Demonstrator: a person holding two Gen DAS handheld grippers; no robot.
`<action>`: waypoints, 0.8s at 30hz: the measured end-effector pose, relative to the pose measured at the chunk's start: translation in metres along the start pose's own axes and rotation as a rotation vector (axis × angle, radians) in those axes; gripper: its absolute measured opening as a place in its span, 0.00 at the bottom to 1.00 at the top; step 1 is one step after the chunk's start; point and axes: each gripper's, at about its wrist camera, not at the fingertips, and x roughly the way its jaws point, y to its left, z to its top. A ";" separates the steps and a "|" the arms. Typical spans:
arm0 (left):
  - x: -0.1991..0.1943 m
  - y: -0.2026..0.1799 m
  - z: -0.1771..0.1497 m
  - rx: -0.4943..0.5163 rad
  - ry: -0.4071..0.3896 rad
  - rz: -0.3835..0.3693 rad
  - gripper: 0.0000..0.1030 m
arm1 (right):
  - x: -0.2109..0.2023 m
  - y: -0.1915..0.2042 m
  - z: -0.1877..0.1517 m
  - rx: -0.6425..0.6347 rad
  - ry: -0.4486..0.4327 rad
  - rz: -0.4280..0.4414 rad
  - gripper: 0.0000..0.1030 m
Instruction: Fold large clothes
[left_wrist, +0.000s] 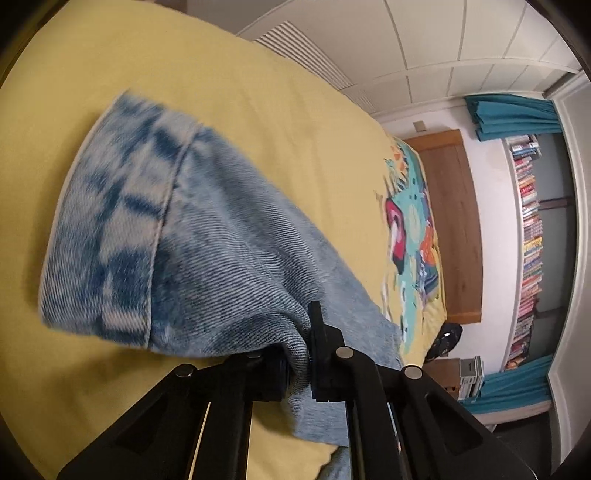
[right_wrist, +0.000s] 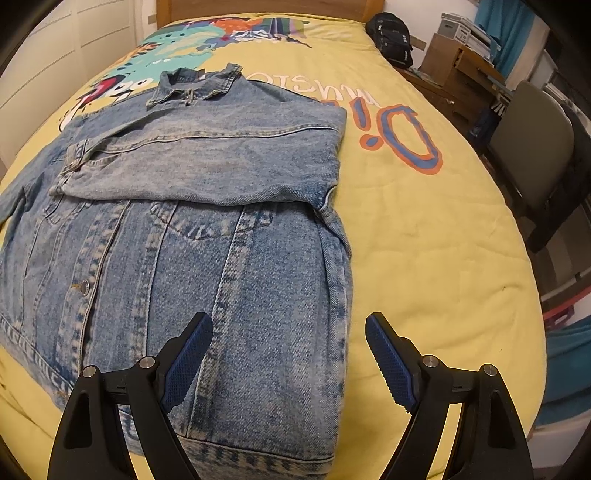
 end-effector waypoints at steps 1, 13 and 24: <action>-0.002 -0.006 -0.001 0.013 -0.001 -0.004 0.06 | 0.000 0.000 0.000 0.002 -0.002 0.002 0.83; 0.000 -0.094 -0.024 0.147 0.014 -0.066 0.04 | -0.007 -0.013 -0.006 0.044 -0.034 0.049 0.83; 0.033 -0.194 -0.082 0.307 0.090 -0.126 0.04 | -0.013 -0.033 -0.011 0.084 -0.066 0.072 0.83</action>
